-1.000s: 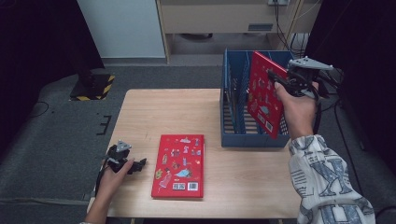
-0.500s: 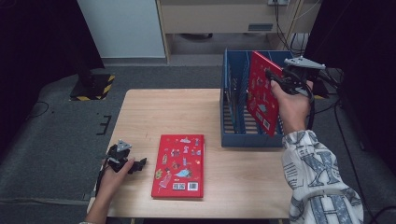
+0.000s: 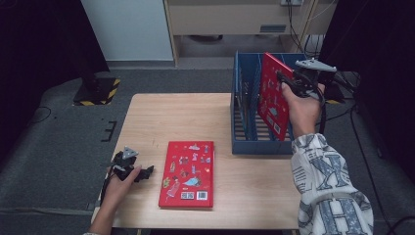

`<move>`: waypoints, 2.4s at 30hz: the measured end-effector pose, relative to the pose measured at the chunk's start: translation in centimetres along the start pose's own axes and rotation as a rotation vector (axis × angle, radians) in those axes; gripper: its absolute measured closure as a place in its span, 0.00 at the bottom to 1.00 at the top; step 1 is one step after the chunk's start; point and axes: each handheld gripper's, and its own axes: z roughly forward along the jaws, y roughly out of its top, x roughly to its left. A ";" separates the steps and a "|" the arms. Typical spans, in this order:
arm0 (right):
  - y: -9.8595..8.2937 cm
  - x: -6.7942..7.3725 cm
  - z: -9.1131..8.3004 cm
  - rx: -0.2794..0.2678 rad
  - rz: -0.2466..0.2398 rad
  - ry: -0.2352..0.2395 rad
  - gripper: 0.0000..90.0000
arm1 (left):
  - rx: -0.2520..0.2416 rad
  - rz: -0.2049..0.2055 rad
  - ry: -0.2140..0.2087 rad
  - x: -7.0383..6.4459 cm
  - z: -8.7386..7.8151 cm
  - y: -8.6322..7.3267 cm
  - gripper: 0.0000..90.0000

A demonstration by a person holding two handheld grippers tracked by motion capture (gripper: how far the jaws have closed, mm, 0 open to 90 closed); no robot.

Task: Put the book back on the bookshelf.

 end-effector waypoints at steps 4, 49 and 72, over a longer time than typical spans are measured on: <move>-0.1 0.1 0.6 -0.002 0.001 -0.001 0.88 | 0.000 0.000 0.000 0.0 0.0 0.0 0.00; -1.9 0.0 3.4 -0.044 0.036 -0.056 0.88 | 0.002 -0.004 0.008 -0.1 0.1 0.2 0.00; -4.0 0.2 4.8 -0.042 0.058 -0.062 0.88 | 0.004 -0.002 0.007 -0.1 0.1 0.2 0.00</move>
